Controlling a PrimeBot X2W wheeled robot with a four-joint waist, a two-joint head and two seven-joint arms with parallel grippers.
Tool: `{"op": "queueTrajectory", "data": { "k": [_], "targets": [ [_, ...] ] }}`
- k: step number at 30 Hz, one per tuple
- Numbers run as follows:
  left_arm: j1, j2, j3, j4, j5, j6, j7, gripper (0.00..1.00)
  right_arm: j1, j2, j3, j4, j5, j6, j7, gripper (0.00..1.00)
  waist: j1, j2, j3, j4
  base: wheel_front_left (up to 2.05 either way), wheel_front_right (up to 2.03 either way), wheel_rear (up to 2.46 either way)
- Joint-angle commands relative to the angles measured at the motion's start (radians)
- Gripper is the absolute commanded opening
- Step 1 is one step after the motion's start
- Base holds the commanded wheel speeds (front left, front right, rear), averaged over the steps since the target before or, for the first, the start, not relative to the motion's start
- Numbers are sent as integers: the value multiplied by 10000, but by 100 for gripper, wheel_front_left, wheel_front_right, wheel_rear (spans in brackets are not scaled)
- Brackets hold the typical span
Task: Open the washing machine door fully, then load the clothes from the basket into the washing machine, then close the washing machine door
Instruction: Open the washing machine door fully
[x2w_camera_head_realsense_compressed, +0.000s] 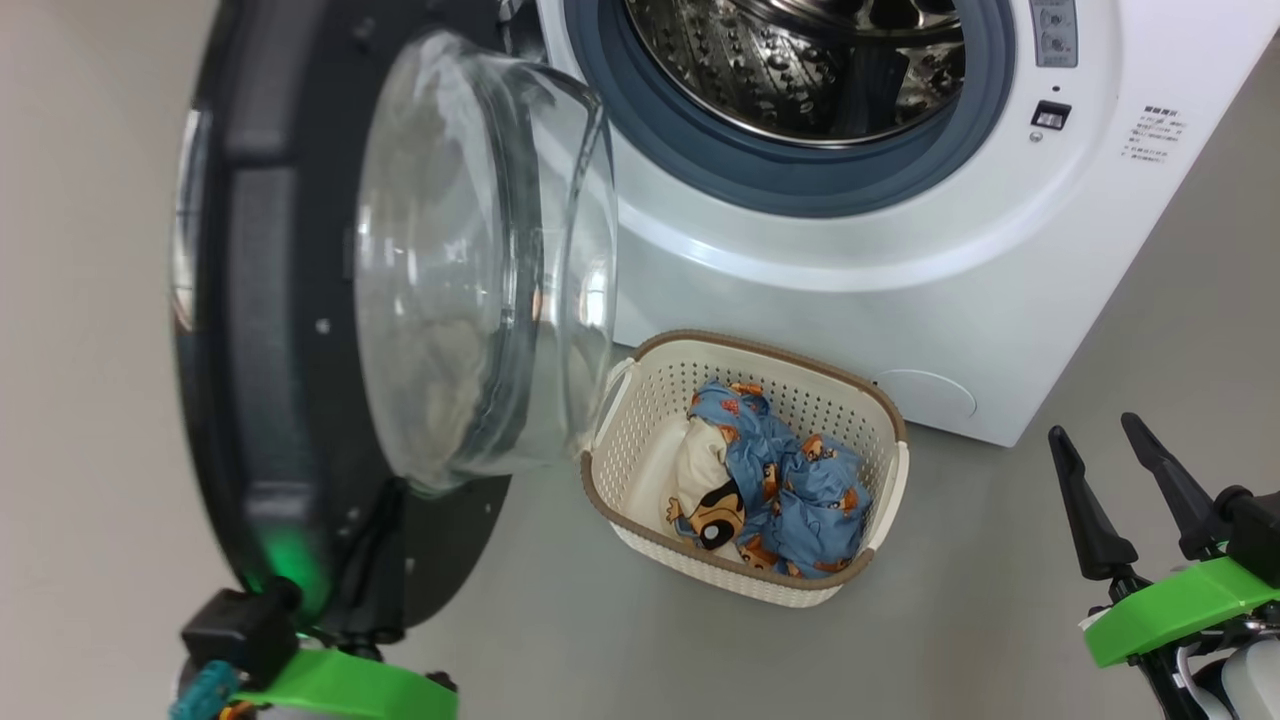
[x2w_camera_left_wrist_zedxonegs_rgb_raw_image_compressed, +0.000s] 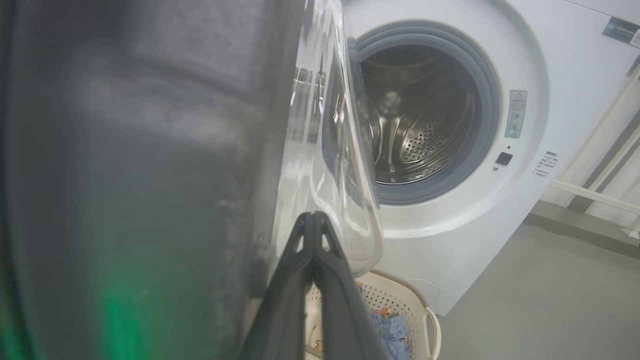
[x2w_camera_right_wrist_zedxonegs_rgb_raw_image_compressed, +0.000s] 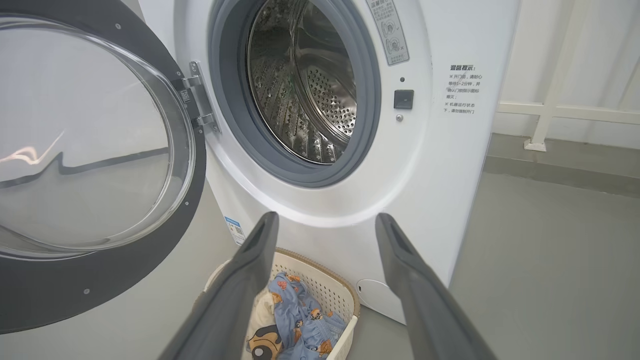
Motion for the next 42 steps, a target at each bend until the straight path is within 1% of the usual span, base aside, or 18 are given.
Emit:
{"op": "queueTrajectory", "data": {
  "k": [1,13,20,29,32,38,42],
  "targets": [
    [-504,366,690,-84,-73,217,-159,0,-165,-281,99,-254,-175,46,-122,100,0,0,113,-6,0,0,0],
    [-908,457,2101,382,-271,637,-473,0,-327,-443,33,-291,-162,46,-122,100,0,0,506,28,0,0,0],
    [-1396,532,2845,1032,-116,641,-522,0,-430,-484,-10,-319,-176,46,-122,100,0,0,700,74,0,0,0],
    [-2018,492,4110,1846,425,463,-528,0,-554,-577,-30,-317,-138,46,-122,100,0,0,900,82,0,0,0],
    [-2146,519,4333,2122,556,375,-529,0,-597,-614,-30,-337,-144,46,-122,100,0,0,983,63,0,0,0],
    [-2688,692,5036,2885,1053,32,-529,0,-767,-779,-29,-415,-148,46,-122,100,0,0,1316,-6,0,0,0],
    [-3132,807,5685,3446,1337,-186,-530,0,-961,-946,-23,-477,-146,46,-122,100,0,0,1668,-81,0,0,0]
  ]
}}
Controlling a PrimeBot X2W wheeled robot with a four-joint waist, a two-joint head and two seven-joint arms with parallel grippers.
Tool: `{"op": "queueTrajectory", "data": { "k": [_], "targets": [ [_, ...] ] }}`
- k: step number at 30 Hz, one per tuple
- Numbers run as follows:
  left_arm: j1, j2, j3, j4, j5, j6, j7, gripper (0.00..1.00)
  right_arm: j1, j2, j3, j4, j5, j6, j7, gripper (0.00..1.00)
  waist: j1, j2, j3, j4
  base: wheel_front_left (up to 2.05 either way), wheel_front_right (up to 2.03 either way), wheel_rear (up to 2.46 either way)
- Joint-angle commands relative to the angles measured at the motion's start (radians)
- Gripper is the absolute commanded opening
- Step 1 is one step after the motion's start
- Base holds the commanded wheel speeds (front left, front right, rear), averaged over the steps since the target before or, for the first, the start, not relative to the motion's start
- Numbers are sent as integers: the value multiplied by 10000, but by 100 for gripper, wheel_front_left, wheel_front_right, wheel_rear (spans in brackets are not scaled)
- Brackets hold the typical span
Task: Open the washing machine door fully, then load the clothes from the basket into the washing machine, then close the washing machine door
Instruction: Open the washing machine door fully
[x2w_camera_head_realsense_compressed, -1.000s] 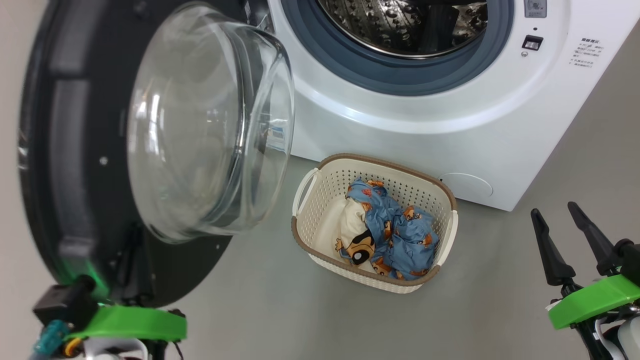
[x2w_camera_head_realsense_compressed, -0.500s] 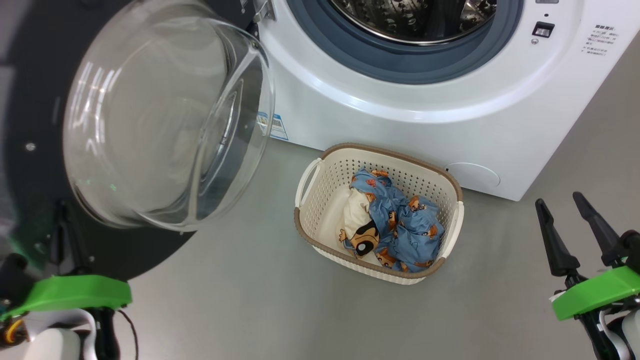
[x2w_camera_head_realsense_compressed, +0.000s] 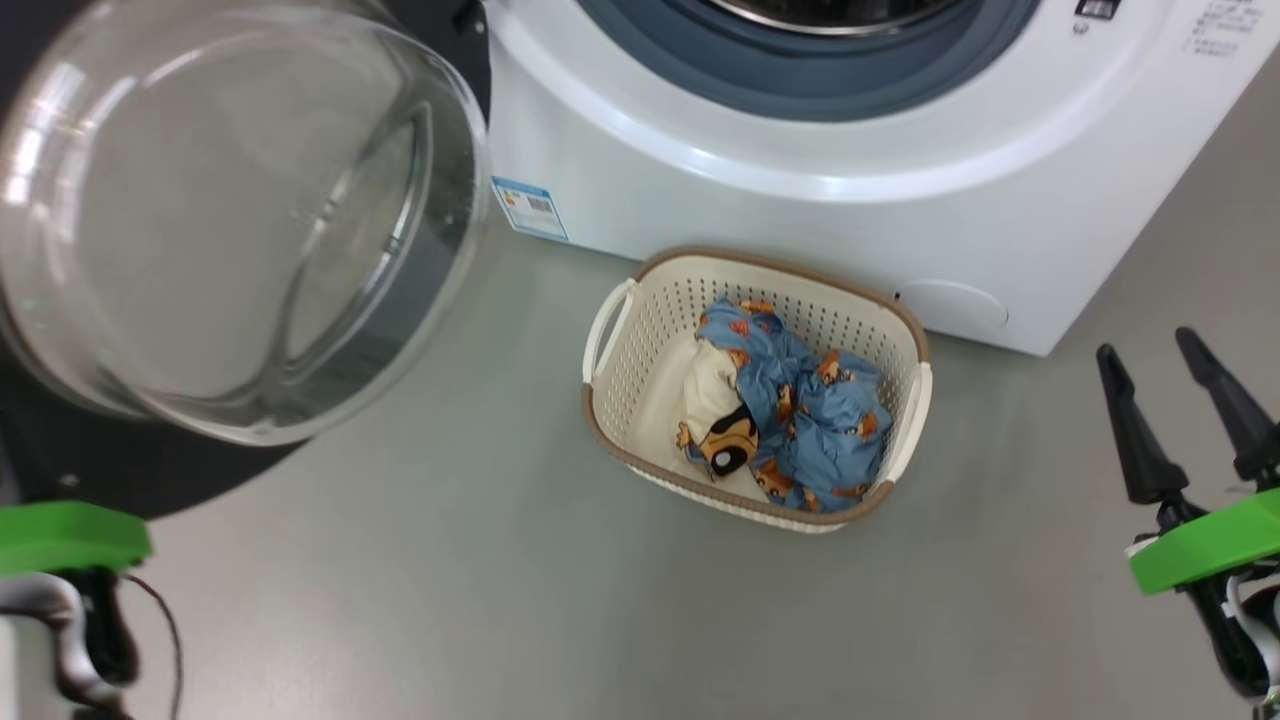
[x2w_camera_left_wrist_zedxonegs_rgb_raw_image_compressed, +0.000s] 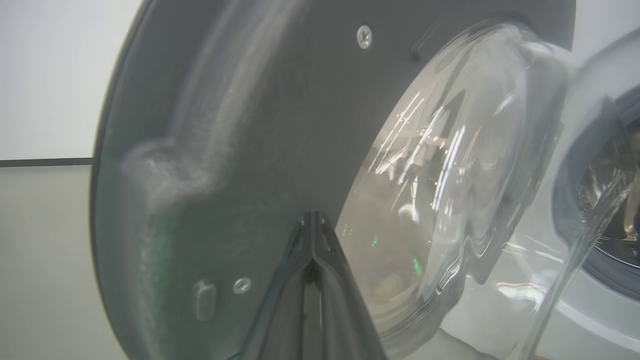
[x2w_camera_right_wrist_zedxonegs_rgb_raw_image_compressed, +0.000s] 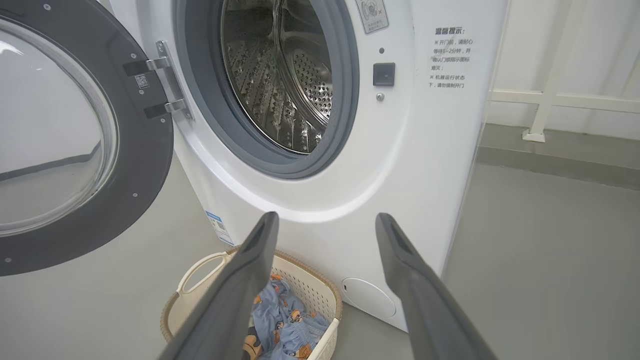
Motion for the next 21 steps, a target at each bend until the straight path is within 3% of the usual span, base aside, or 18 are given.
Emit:
{"op": "queueTrajectory", "data": {
  "k": [1,14,21],
  "targets": [
    [-410,668,619,-50,106,17,-64,0,-174,-295,134,-252,-140,46,-122,100,-1,0,261,-73,0,0,0],
    [-1992,855,2503,1499,1039,-806,-64,0,-765,-838,135,-428,-118,46,-122,100,-1,0,1467,-162,0,0,0],
    [-2662,1098,3250,2114,1542,-932,-64,0,-1042,-982,229,-508,-108,46,-122,100,-1,0,1907,-235,0,0,0]
  ]
}}
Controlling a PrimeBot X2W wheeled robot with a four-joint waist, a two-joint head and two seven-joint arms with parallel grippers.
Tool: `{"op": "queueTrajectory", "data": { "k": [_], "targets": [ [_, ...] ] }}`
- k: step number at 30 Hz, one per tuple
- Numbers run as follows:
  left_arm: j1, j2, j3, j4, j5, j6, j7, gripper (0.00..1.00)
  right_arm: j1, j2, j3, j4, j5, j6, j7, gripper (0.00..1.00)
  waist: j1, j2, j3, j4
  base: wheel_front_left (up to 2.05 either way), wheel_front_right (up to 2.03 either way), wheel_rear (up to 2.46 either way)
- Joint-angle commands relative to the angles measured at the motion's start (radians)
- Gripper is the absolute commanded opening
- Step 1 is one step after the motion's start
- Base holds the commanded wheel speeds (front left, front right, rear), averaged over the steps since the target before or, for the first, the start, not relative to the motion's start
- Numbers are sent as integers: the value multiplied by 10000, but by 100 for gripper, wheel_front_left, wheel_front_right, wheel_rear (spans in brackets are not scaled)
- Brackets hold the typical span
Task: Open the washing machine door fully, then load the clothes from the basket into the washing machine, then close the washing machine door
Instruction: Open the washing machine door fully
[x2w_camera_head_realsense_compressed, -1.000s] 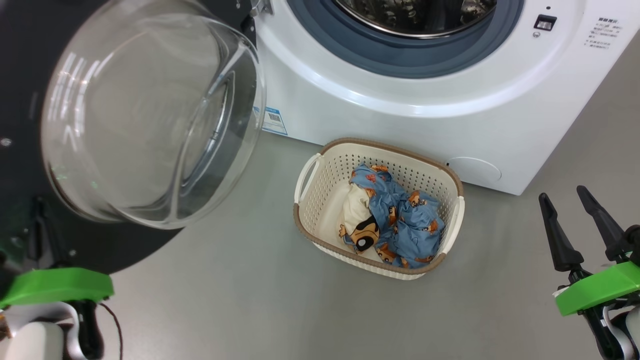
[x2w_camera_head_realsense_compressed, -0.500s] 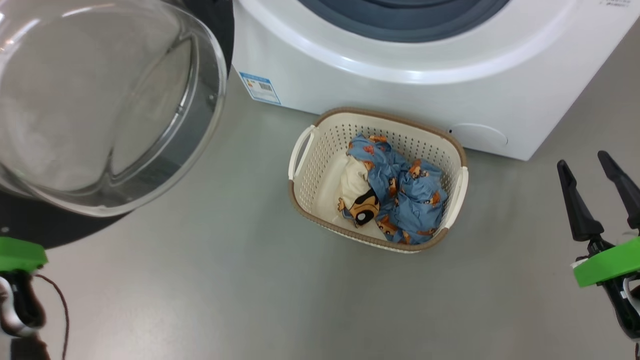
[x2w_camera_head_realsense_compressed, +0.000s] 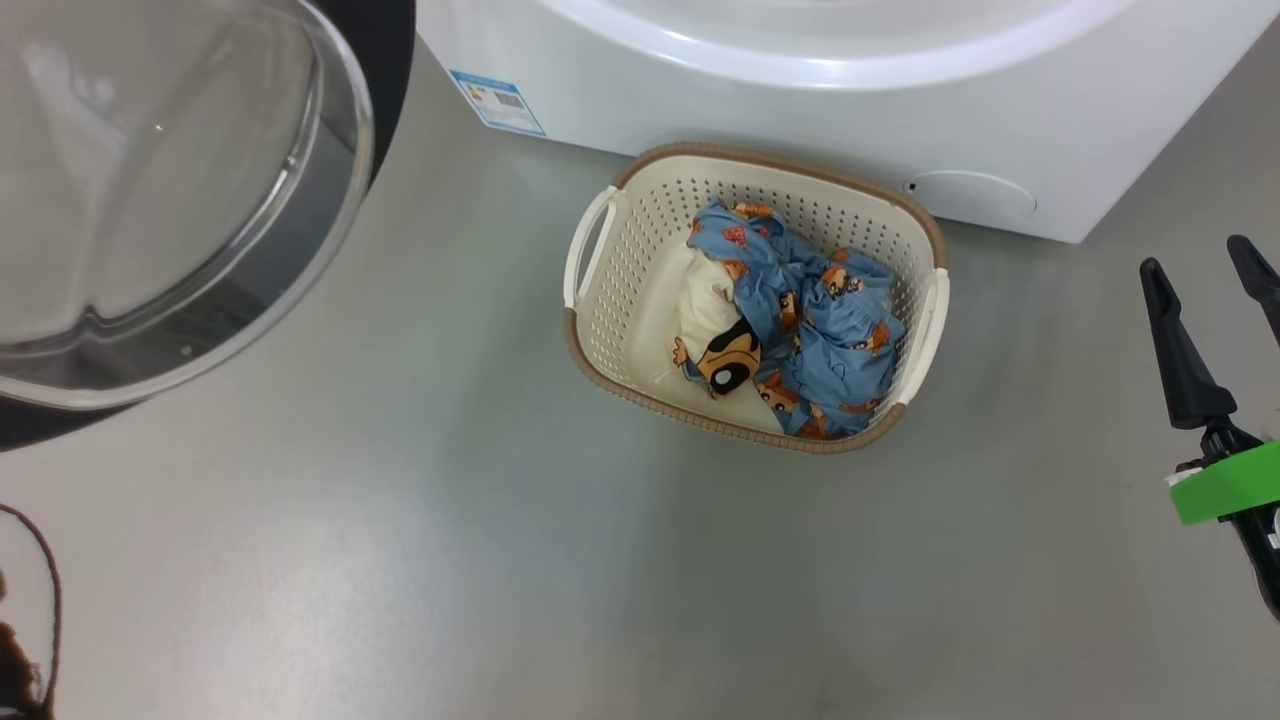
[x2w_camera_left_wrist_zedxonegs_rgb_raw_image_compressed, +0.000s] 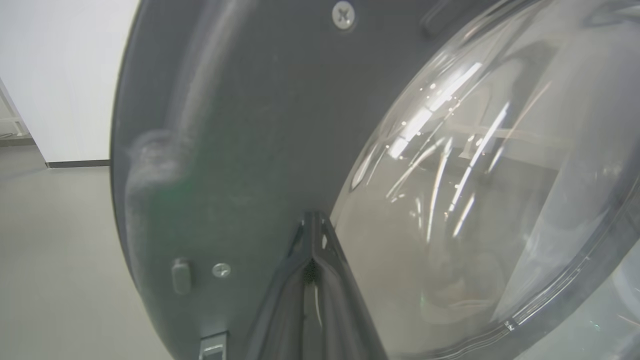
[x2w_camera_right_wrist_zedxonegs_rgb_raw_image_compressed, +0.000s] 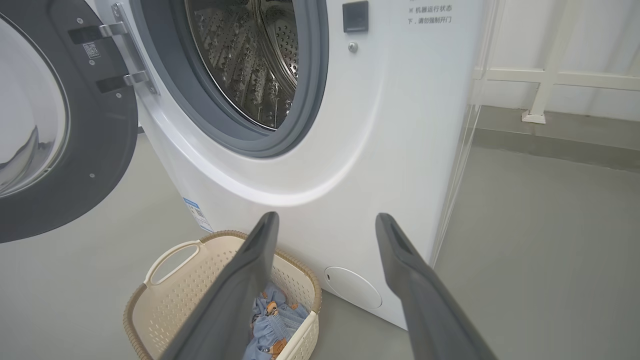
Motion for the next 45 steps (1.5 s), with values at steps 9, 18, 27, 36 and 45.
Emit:
{"op": "queueTrajectory", "data": {
  "k": [9,18,27,36,45],
  "targets": [
    [-610,1076,819,421,747,60,-62,0,-111,-446,141,-274,-62,44,-93,100,-1,-1,495,-111,0,0,0],
    [-911,1114,1250,581,993,131,-62,0,-221,-550,134,-366,-84,44,-93,100,-1,-1,790,-155,0,0,0],
    [-938,1044,1440,561,1334,-124,-62,0,-316,-475,211,-270,-67,44,-93,100,-1,-1,662,-156,0,0,0],
    [-356,702,1359,-21,1724,-703,-63,0,-119,-63,264,-108,-84,44,-93,100,-1,-1,-252,-223,0,0,0],
    [872,143,1037,-1145,2096,-1351,-63,0,353,409,211,61,-92,44,-93,100,-1,-1,-1392,-272,0,0,0]
  ]
}}
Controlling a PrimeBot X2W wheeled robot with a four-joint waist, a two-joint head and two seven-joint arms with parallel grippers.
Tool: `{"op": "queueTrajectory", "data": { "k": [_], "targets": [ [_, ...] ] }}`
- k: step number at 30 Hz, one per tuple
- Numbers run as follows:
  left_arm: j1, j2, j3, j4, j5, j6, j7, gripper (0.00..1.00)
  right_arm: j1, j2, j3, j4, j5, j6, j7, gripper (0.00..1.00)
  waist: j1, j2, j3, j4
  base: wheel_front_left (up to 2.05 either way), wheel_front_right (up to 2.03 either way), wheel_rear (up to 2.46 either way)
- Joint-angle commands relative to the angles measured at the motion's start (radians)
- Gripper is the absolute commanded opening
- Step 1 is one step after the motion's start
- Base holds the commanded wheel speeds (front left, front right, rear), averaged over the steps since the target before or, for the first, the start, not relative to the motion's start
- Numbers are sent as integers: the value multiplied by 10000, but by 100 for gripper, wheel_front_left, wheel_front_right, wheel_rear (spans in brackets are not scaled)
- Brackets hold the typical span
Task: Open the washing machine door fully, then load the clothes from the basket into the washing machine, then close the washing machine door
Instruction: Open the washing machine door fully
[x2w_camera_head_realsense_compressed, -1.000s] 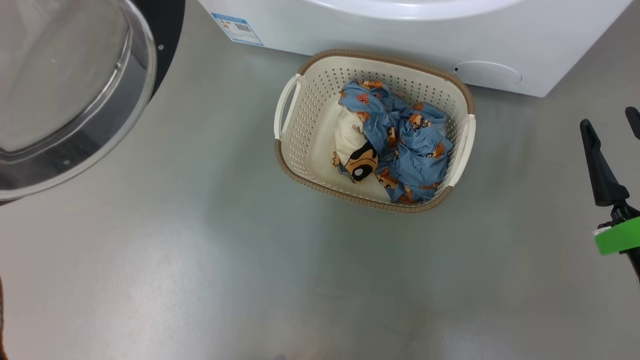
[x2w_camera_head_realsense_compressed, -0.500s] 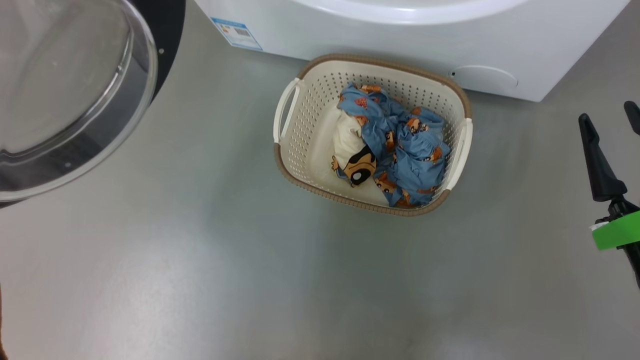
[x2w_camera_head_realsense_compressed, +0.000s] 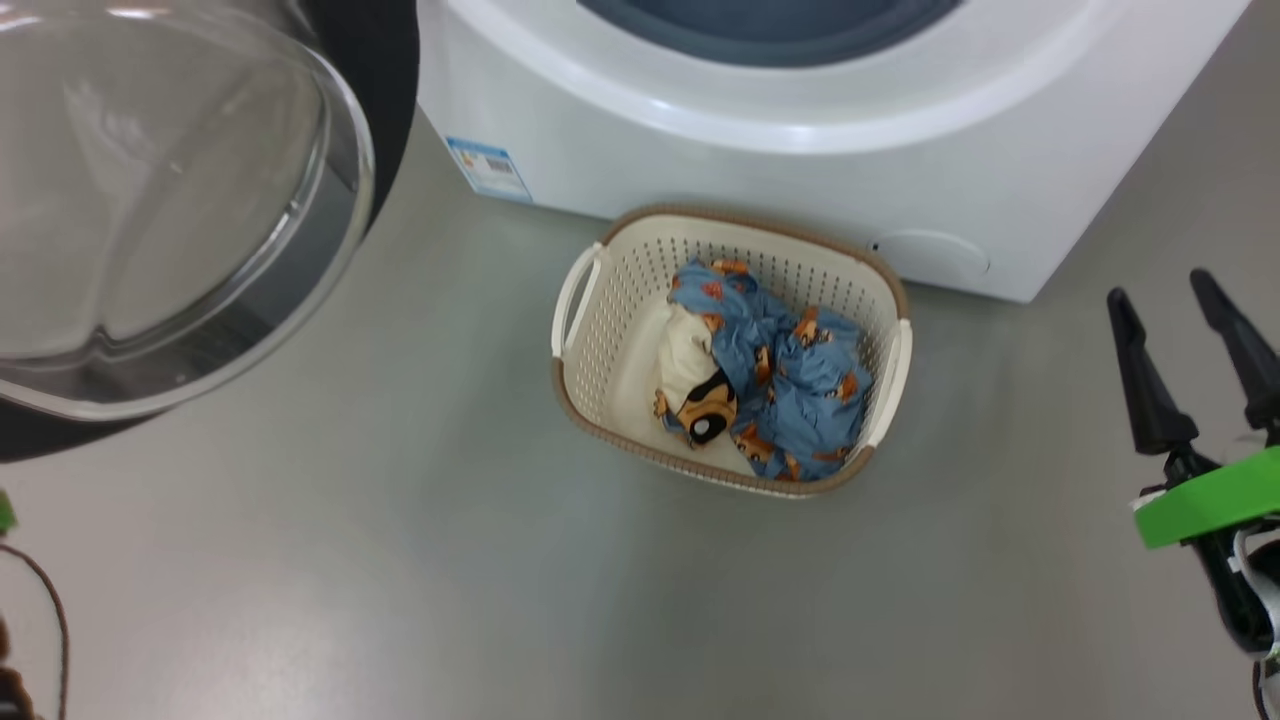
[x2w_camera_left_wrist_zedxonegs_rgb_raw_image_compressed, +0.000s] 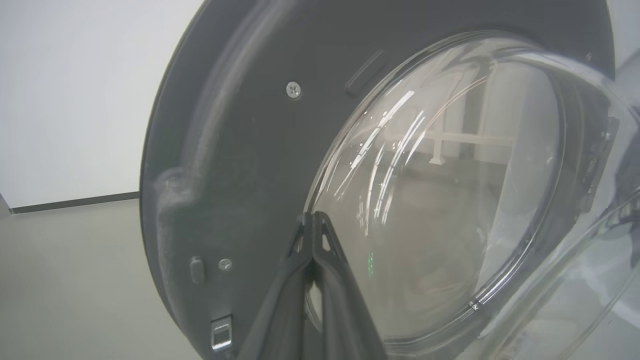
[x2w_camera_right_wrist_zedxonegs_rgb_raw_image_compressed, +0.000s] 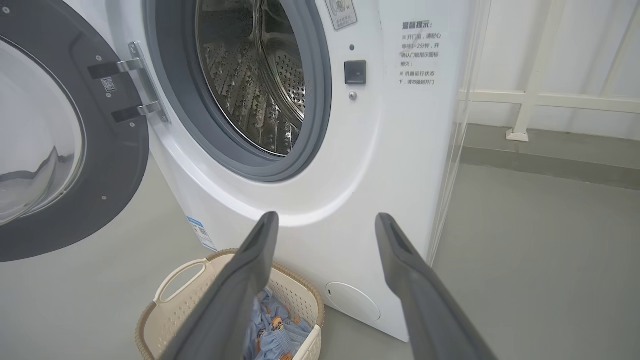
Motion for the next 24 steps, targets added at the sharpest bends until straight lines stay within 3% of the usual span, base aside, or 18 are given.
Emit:
{"op": "queueTrajectory", "data": {
  "k": [1,11,16,20,24],
  "targets": [
    [442,491,136,-451,142,-84,-63,0,258,-60,152,-178,-87,44,-92,100,0,0,-568,-44,0,0,0],
    [1365,-34,-694,-1319,-170,-473,-63,0,717,191,7,-175,-69,44,-92,100,0,0,-1146,-60,0,0,0],
    [2159,-66,-1826,-1984,-548,-501,-63,0,843,443,-3,-169,-86,44,-92,100,0,0,-1370,-327,0,0,0],
    [2636,-120,-2443,-2472,-739,-503,-63,24,939,544,29,-143,-79,44,-92,100,0,0,-1528,-597,0,0,0],
    [2992,-234,-2774,-2760,-670,-504,-63,34,1012,642,13,-118,-81,44,-92,100,0,0,-1665,-968,0,0,0]
  ]
}}
